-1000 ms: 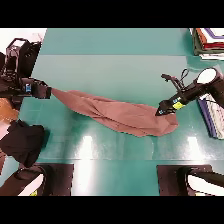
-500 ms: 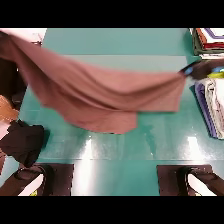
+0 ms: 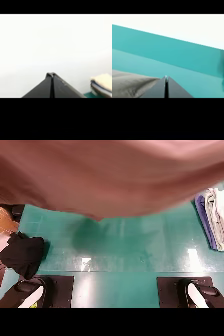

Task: Fold the shirts.

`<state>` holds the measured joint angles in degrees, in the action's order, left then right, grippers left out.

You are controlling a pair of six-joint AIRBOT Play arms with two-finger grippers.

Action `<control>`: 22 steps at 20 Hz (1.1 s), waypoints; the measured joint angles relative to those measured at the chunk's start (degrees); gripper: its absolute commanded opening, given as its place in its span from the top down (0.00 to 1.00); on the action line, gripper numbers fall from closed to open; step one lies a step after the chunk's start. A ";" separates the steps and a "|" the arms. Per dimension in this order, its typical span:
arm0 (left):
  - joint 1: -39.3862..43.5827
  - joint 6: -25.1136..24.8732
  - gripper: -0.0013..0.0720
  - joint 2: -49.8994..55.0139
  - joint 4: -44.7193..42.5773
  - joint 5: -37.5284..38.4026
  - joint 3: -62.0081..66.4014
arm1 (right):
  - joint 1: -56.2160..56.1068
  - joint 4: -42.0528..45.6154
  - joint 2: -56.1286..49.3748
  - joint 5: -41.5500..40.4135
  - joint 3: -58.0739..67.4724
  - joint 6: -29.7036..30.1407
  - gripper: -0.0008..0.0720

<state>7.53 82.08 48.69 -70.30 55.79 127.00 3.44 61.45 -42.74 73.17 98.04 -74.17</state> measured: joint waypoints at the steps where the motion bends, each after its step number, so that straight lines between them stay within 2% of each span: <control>1: 0.02 -0.15 0.96 0.11 1.05 -1.68 0.61 | 0.92 0.00 0.04 1.70 0.68 -0.81 0.97; 3: 0.02 -0.87 0.96 1.49 2.14 -4.57 0.96 | 2.29 -0.04 -1.36 6.10 1.64 -3.23 0.97; 7: 0.02 -1.31 0.96 8.66 2.21 -5.68 -4.96 | 3.39 0.15 -9.22 15.41 2.32 -8.39 0.97; 12: 0.00 -1.40 0.95 27.17 -0.85 -0.17 -13.16 | 3.67 0.13 -24.55 21.27 0.83 -10.95 0.97; 15: 0.04 -1.44 0.95 40.15 -1.53 1.95 -14.60 | 2.78 0.20 -33.75 17.62 -4.72 -11.04 0.97; 20: 0.09 -1.53 0.95 53.31 -1.73 -4.76 -15.19 | -0.46 0.02 -45.24 1.77 -11.15 -9.60 0.97; 21: 0.09 -1.53 0.86 54.58 -1.77 -5.97 -15.30 | -1.20 0.00 -47.08 -0.59 -11.15 -9.46 0.96; 22: 0.07 -1.57 0.44 55.52 -1.88 -7.28 -15.32 | -1.97 0.00 -48.96 -2.58 -10.64 -9.40 0.75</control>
<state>7.60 80.51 104.20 -72.18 48.51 111.68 1.48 61.45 -91.70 70.59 87.39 -83.57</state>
